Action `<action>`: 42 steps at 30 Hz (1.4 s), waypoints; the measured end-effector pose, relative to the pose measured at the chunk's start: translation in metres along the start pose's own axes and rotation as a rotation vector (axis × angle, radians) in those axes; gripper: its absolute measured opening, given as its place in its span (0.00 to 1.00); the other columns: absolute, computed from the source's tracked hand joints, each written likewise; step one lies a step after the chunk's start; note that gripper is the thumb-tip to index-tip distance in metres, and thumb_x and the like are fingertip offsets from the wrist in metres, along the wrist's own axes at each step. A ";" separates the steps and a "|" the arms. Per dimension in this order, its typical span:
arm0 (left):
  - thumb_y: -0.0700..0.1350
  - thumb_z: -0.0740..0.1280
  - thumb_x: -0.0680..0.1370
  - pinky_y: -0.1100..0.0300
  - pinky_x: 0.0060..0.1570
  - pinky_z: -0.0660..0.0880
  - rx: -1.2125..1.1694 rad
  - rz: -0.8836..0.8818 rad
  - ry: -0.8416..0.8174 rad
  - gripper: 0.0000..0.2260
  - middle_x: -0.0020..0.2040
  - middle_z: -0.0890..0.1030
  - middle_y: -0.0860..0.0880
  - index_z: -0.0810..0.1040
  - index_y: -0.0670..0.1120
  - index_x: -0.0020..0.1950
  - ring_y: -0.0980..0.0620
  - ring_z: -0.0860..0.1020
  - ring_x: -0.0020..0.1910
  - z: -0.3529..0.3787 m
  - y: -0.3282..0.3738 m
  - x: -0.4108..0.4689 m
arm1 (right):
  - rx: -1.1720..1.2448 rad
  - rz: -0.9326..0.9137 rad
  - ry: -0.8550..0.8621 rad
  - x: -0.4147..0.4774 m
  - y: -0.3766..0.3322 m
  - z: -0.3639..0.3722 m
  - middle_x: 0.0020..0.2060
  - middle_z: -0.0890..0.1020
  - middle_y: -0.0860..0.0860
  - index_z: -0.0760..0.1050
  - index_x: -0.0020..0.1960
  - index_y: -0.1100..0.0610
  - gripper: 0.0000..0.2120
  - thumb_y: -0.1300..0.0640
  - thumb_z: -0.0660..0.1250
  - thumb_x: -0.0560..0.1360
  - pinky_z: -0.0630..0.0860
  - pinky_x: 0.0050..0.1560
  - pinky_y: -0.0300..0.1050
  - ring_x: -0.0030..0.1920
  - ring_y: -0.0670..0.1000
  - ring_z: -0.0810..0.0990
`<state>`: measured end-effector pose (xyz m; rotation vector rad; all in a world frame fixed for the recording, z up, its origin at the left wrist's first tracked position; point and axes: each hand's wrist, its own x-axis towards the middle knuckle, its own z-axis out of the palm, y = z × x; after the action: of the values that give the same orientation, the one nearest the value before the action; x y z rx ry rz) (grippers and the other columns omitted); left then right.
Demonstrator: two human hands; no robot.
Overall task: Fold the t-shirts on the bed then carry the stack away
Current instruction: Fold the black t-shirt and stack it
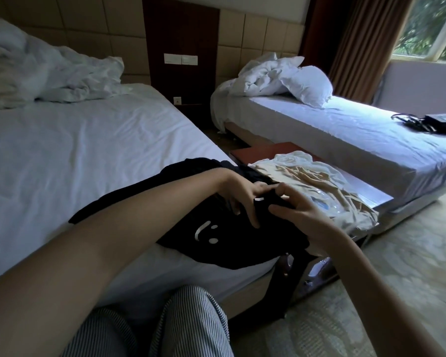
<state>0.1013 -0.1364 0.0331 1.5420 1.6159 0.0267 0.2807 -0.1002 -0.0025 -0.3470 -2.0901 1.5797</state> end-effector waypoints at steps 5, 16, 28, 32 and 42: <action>0.29 0.54 0.79 0.58 0.41 0.69 -0.323 -0.022 -0.151 0.27 0.41 0.75 0.49 0.56 0.48 0.75 0.50 0.70 0.40 -0.011 0.012 -0.033 | 0.112 -0.031 -0.202 0.006 -0.039 -0.002 0.36 0.76 0.50 0.75 0.41 0.51 0.13 0.49 0.77 0.63 0.73 0.34 0.33 0.35 0.45 0.76; 0.49 0.60 0.79 0.52 0.59 0.65 0.448 -0.136 0.859 0.13 0.62 0.69 0.41 0.80 0.46 0.56 0.38 0.64 0.65 -0.050 0.007 -0.065 | 0.063 0.019 -0.145 0.037 -0.074 -0.021 0.42 0.83 0.48 0.80 0.47 0.49 0.23 0.42 0.78 0.56 0.78 0.42 0.35 0.39 0.45 0.82; 0.54 0.64 0.77 0.66 0.35 0.70 -0.004 0.003 0.811 0.13 0.31 0.77 0.52 0.81 0.47 0.41 0.58 0.74 0.31 -0.071 -0.086 -0.197 | -0.785 0.103 -0.020 0.108 -0.097 0.002 0.30 0.73 0.48 0.74 0.35 0.50 0.11 0.55 0.68 0.75 0.66 0.33 0.39 0.31 0.46 0.71; 0.68 0.66 0.67 0.68 0.34 0.70 0.059 -0.145 0.677 0.24 0.31 0.77 0.58 0.77 0.47 0.43 0.61 0.74 0.31 -0.066 -0.113 -0.238 | -0.361 0.110 -0.077 0.118 -0.099 0.038 0.23 0.73 0.45 0.78 0.51 0.58 0.06 0.60 0.62 0.79 0.65 0.23 0.32 0.23 0.43 0.71; 0.46 0.75 0.68 0.62 0.43 0.73 -0.256 -0.098 1.229 0.09 0.38 0.82 0.49 0.81 0.43 0.43 0.51 0.79 0.41 -0.060 -0.163 -0.322 | -1.146 -0.162 -0.053 0.173 -0.108 0.106 0.45 0.81 0.52 0.79 0.52 0.56 0.11 0.51 0.69 0.72 0.76 0.45 0.48 0.48 0.54 0.79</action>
<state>-0.1140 -0.4050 0.1587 1.2529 2.4423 1.2842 0.0884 -0.1365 0.1185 -0.4763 -2.7700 0.1538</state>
